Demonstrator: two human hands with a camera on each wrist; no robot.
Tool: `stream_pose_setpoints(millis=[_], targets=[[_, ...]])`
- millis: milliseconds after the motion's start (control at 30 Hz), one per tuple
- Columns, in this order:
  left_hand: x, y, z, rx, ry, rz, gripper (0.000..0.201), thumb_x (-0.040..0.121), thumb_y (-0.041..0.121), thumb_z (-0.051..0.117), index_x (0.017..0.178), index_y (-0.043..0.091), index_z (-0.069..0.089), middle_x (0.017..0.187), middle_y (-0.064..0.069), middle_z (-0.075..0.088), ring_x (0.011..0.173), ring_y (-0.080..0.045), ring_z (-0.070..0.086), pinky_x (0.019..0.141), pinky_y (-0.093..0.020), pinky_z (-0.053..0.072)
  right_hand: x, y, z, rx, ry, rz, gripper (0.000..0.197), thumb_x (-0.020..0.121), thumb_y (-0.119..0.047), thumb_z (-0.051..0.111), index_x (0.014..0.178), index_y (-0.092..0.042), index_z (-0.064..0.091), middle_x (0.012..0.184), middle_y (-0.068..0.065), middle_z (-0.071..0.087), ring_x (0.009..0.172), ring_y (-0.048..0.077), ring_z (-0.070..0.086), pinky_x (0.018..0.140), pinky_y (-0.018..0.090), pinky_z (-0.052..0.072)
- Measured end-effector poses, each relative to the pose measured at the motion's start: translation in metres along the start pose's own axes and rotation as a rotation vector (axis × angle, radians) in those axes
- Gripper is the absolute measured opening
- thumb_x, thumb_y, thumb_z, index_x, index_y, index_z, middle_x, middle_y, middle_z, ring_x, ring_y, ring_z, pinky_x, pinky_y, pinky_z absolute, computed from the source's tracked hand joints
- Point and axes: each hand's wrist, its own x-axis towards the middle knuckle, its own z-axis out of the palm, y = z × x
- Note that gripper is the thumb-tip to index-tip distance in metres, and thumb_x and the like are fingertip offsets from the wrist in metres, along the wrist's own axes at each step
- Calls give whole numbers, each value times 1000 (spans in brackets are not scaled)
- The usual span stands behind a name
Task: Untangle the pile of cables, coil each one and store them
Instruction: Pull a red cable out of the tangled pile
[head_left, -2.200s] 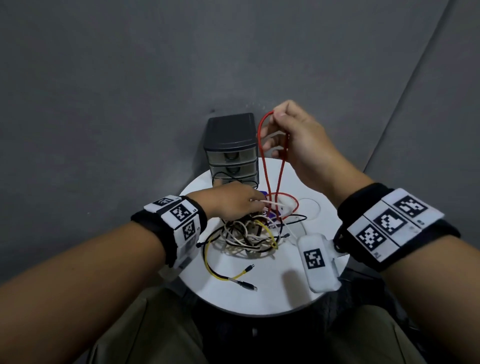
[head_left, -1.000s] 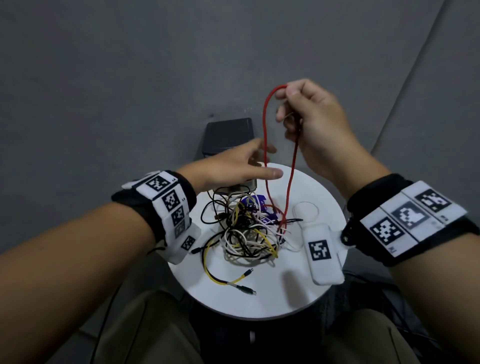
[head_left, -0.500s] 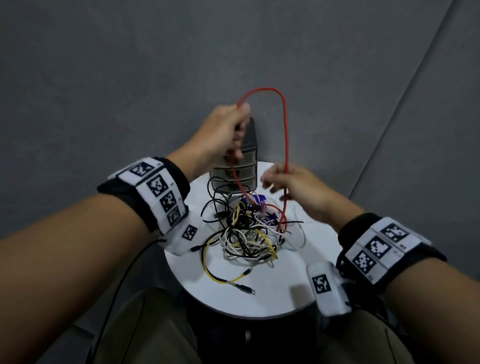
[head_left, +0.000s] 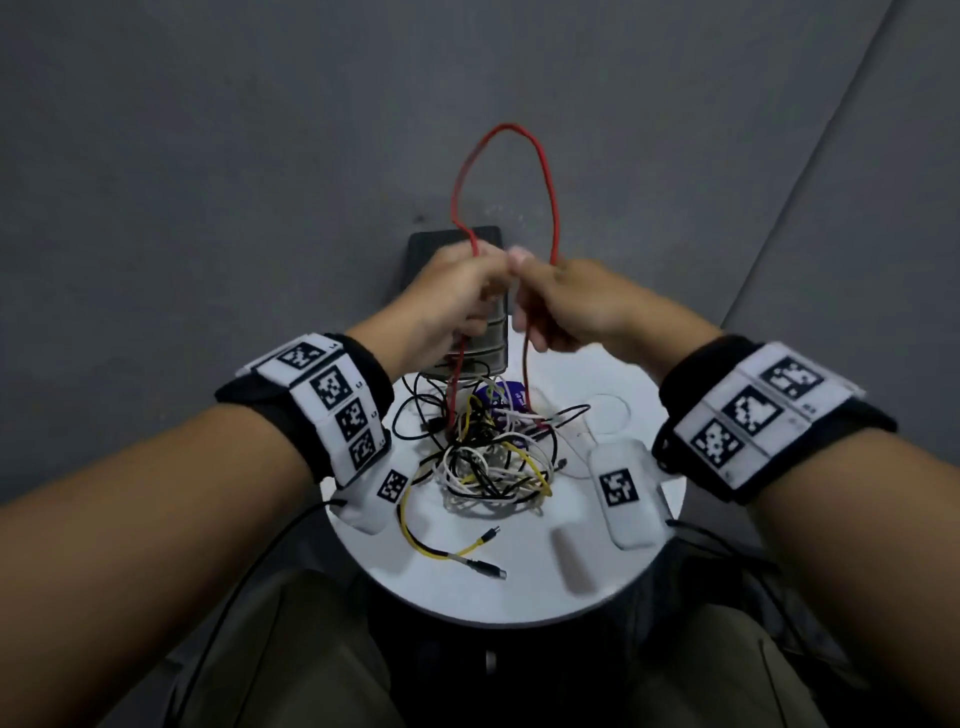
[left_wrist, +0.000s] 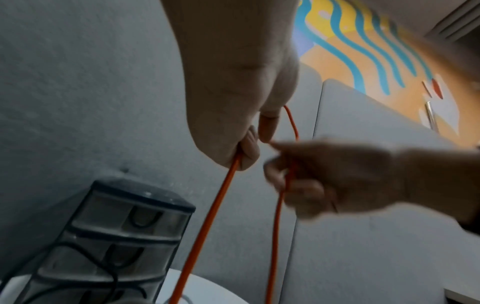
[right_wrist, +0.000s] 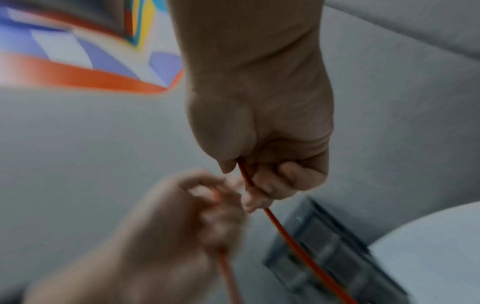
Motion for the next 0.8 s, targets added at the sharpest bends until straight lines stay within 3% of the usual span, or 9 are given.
stream_pose_setpoints(millis=[67,167,267,333,467,533,600,700,800], targets=[[-5,-2,8,-56,-135,-89,27,96,18,37,72,14,51,61,0,49,51,-11,21,45,-22,12,2,-19,-11,80,47,-47,65,108,-49,31,67,-8,61,44,4,57,37,15,44,45,23,34],[-4,-1,8,-113,-236,-130,36,93,24,39,67,18,62,68,1,36,55,-11,19,51,-27,8,2,-33,-28,227,139,-109,55,108,-39,41,66,-9,60,44,2,56,35,13,43,41,19,34],[-4,-7,8,103,-255,-98,27,89,19,54,72,7,70,62,4,34,54,-11,18,50,-29,8,-2,-42,-49,529,313,-196,37,102,-26,58,67,-15,55,46,-5,51,40,7,43,42,16,34],[-7,-15,6,311,-295,-100,29,96,22,57,77,3,69,55,6,34,51,-12,22,47,-25,15,-6,-52,-67,791,404,-259,28,99,-16,63,72,-17,54,51,-6,53,47,5,48,47,15,37],[-9,-23,1,469,-290,-58,41,99,45,52,76,15,68,68,-9,42,61,-23,34,58,-33,29,-11,-56,-96,1017,504,-400,22,106,-16,45,94,-10,62,63,-3,58,54,6,49,55,17,39],[-10,-18,1,443,-255,-22,39,103,41,50,77,15,61,77,-13,47,64,-23,37,57,-33,31,-12,-49,-103,1059,556,-415,30,109,-20,38,99,-8,63,64,-3,56,54,6,47,55,18,38],[-9,-12,-2,426,-204,18,38,107,35,47,76,15,55,75,-13,50,66,-23,41,56,-29,35,-10,-37,-106,1125,573,-354,36,110,-25,34,96,-9,64,60,-3,54,51,7,45,52,18,36],[-6,-2,-7,283,-124,61,39,108,31,45,72,18,50,60,4,52,62,-17,50,65,-30,42,-3,-4,-102,1191,597,-109,39,109,-25,34,87,-13,63,54,-4,50,45,6,41,48,17,33],[-4,8,-13,140,-69,84,36,108,27,46,73,19,45,52,12,31,45,-7,28,48,-22,31,-4,39,-84,984,450,243,38,106,-23,35,80,-12,60,49,-5,49,45,6,40,45,17,29]])
